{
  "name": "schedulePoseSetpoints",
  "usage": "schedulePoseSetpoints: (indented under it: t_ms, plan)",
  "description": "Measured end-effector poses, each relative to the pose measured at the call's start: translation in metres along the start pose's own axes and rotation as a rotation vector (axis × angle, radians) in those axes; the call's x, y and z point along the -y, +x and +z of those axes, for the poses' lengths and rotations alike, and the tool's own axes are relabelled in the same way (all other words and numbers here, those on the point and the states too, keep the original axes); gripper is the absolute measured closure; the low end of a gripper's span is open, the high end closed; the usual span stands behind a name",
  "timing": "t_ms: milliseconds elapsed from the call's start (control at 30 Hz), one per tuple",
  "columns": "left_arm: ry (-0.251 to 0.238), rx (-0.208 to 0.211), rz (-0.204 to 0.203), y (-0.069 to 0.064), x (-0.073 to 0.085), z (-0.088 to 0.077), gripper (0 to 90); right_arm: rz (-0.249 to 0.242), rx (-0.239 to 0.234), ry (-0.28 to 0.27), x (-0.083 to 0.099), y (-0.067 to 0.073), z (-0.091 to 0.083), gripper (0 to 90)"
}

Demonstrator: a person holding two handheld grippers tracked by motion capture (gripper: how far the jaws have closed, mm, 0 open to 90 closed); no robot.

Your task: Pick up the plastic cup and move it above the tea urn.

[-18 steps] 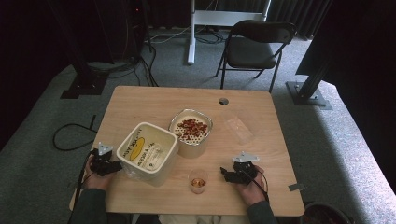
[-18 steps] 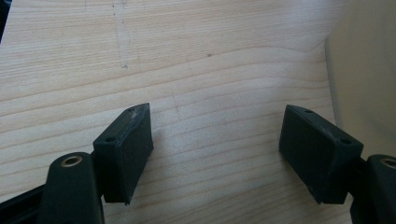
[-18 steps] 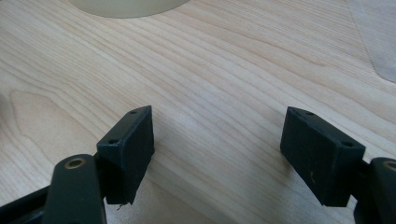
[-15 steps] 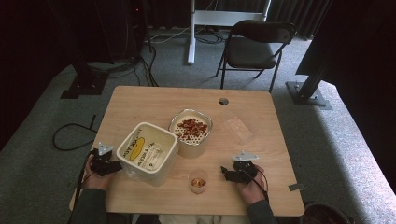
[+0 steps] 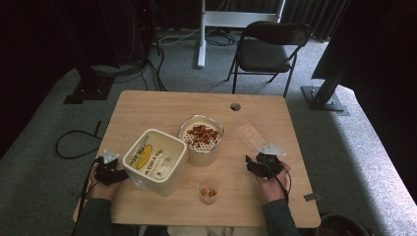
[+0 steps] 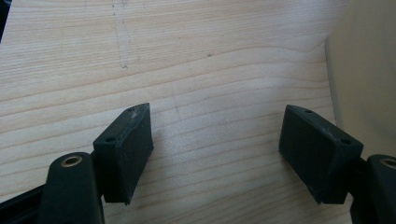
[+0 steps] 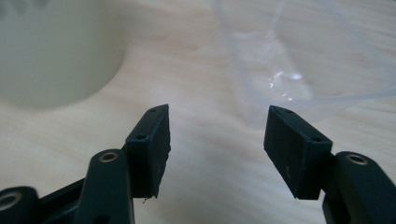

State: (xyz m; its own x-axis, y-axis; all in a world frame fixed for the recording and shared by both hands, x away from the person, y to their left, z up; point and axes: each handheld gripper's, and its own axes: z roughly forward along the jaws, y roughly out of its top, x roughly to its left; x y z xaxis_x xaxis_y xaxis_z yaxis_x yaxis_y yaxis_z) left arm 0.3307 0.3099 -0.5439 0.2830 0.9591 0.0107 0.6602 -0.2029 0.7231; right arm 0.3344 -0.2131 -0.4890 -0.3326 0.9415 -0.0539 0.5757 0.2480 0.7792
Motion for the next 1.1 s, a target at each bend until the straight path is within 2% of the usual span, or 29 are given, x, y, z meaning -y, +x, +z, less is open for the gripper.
schedulePoseSetpoints:
  t_ms: [33, 67, 100, 133, 167, 200, 233, 267, 300, 333, 367, 467, 500, 567, 600, 633, 667, 700, 733, 767, 800, 867, 900, 967, 1100]
  plan:
    - [-0.001, 0.001, 0.0, 0.0, 0.0, 0.0, 26.5, 0.022, 0.016, -0.002, -0.004, -0.004, 0.0, 38.3]
    - [0.0, 0.0, 0.0, 0.0, 0.0, 0.0, 26.5, 0.022, 0.016, -0.002, -0.004, -0.004, 0.0, 38.3]
    - [-0.001, 0.001, 0.0, 0.0, 0.0, 0.0, 26.5, 0.045, 0.046, 0.0, -0.008, -0.009, 0.0, 37.9]
    - [0.0, 0.001, 0.0, 0.0, 0.0, 0.0, 26.5, 0.092, 0.07, -0.01, -0.015, -0.018, 0.0, 36.5]
    - [0.0, 0.001, 0.0, 0.0, 0.0, 0.0, 26.5, 0.092, 0.07, -0.01, -0.015, -0.018, 0.0, 36.5]
    - [-0.002, 0.001, 0.0, 0.0, 0.0, 0.0, 26.5, 0.148, 0.114, -0.02, -0.02, -0.027, 0.0, 35.8]
    - [-0.001, 0.001, 0.0, 0.0, 0.0, 0.0, 26.5, 0.18, 0.129, -0.025, -0.023, -0.031, 0.001, 35.6]
    - [-0.001, 0.001, 0.0, 0.0, 0.0, 0.0, 26.5, 0.18, 0.129, -0.025, -0.023, -0.031, 0.001, 35.6]
    - [-0.002, 0.001, -0.001, 0.0, 0.0, 0.0, 26.5, 0.233, 0.152, -0.026, -0.027, -0.04, 0.005, 34.0]
    - [-0.002, 0.001, -0.001, 0.0, 0.0, 0.001, 26.5, 0.245, 0.181, -0.015, -0.028, -0.044, 0.009, 33.6]
    - [-0.002, 0.001, -0.001, 0.0, 0.0, 0.001, 26.5, 0.245, 0.181, -0.015, -0.028, -0.044, 0.009, 33.6]
    - [-0.002, 0.001, -0.001, 0.0, 0.0, 0.001, 26.5, 0.314, 0.217, 0.042, -0.027, -0.057, 0.026, 33.5]
    - [-0.002, 0.001, -0.001, 0.0, 0.0, 0.001, 26.5, 0.314, 0.217, 0.042, -0.027, -0.057, 0.026, 33.5]
    - [-0.002, 0.001, 0.0, 0.0, 0.0, 0.001, 26.5, 0.377, 0.161, 0.074, -0.024, -0.066, 0.04, 37.1]
    - [-0.002, 0.001, 0.0, 0.0, 0.0, 0.001, 26.5, 0.388, 0.167, 0.088, -0.024, -0.068, 0.044, 40.1]
    - [-0.001, 0.001, 0.0, 0.0, 0.0, 0.001, 26.5, 0.388, 0.167, 0.088, -0.024, -0.068, 0.044, 40.1]
    - [-0.001, 0.001, 0.0, 0.0, 0.0, 0.001, 26.5, 0.389, 0.161, 0.1, -0.024, -0.07, 0.048, 44.5]
    - [-0.002, 0.001, -0.001, 0.0, 0.0, 0.001, 26.5, 0.396, 0.122, 0.108, -0.024, -0.073, 0.054, 51.0]
    - [-0.001, 0.001, 0.0, 0.0, 0.0, 0.001, 26.5, 0.379, 0.125, 0.099, -0.024, -0.074, 0.055, 58.2]
    - [-0.001, 0.001, 0.0, 0.0, 0.0, 0.001, 26.5, 0.379, 0.125, 0.099, -0.024, -0.074, 0.055, 58.2]
    - [-0.002, 0.001, 0.0, 0.0, 0.0, 0.001, 26.5, 0.36, 0.115, 0.101, -0.025, -0.075, 0.057, 67.7]
    - [-0.002, 0.002, -0.001, 0.0, 0.0, 0.001, 26.5, 0.346, 0.11, 0.105, -0.027, -0.076, 0.059, 70.4]
    - [-0.002, 0.001, 0.0, 0.0, 0.0, 0.001, 26.5, 0.34, 0.109, 0.109, -0.028, -0.076, 0.06, 70.6]
    - [-0.001, 0.002, 0.0, 0.0, 0.0, 0.001, 26.5, 0.362, 0.101, 0.102, -0.032, -0.077, 0.059, 61.0]
    - [-0.002, 0.002, -0.001, 0.0, 0.0, 0.001, 26.5, 0.35, 0.093, 0.107, -0.033, -0.072, 0.056, 58.6]
